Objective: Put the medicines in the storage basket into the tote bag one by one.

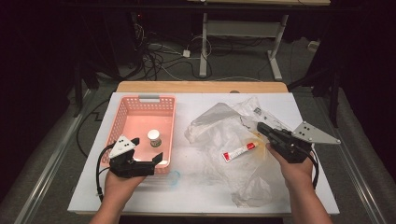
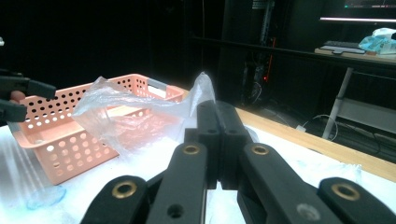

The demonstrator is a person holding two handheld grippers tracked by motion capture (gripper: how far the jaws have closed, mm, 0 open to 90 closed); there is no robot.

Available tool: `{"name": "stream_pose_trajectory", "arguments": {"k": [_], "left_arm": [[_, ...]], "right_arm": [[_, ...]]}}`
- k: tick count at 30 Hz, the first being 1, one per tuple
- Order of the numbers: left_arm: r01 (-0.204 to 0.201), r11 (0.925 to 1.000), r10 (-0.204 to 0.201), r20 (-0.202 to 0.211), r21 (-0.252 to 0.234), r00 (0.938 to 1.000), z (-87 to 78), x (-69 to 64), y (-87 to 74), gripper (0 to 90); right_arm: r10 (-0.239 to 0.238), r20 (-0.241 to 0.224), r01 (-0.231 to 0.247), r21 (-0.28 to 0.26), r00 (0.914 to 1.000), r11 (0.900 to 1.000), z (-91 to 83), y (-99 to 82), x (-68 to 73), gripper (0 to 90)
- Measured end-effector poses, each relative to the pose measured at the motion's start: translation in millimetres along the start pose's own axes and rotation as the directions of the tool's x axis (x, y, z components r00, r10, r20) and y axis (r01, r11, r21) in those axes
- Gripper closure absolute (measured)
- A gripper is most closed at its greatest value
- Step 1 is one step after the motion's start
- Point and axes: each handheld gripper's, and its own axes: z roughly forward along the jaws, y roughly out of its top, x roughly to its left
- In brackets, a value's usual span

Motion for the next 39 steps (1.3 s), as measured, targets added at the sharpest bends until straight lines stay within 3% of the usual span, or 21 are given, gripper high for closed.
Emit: {"name": "stream_pose_trajectory", "arguments": {"k": [5, 12, 20, 25, 32, 39], "left_arm": [[-0.014, 0.9998, 0.014, -0.005, 0.012, 0.9999, 6.4, 5.1, 12.9, 0.0], [0.028, 0.9996, -0.028, -0.003, -0.005, 0.9996, 18.6, 23.9, 28.1, 0.0], [0.041, 0.9964, -0.038, -0.037, 0.074, 0.9986, 38.1, 46.6, 45.6, 0.6], [0.048, 0.9881, -0.040, -0.058, 0.146, 0.9975, 54.1, 58.2, 46.0, 0.6], [0.053, 0.9811, -0.039, -0.075, 0.186, 0.9964, 63.2, 62.5, 44.9, 2.8], [0.059, 0.9597, -0.037, -0.085, 0.275, 0.9957, 74.2, 64.4, 41.5, 5.4]], "right_arm": [[0.005, 0.004, -0.005, -0.006, 1.0000, 1.0000, -0.6, 1.5, 0.6, 90.0], [0.005, 0.005, -0.005, -0.001, 1.0000, 1.0000, 0.1, 0.4, -0.6, 90.0], [0.012, 0.008, -0.012, -0.005, 0.9999, 0.9999, -1.1, 0.3, -1.9, 90.0], [0.007, 0.007, -0.007, -0.005, 0.9999, 1.0000, -1.4, 0.5, -2.3, 90.0], [0.013, 0.004, -0.013, -0.007, 0.9999, 0.9999, -1.2, 0.2, -2.5, 90.0], [0.001, 0.002, -0.001, -0.008, 1.0000, 1.0000, -1.0, 0.5, -2.3, 90.0]]}}
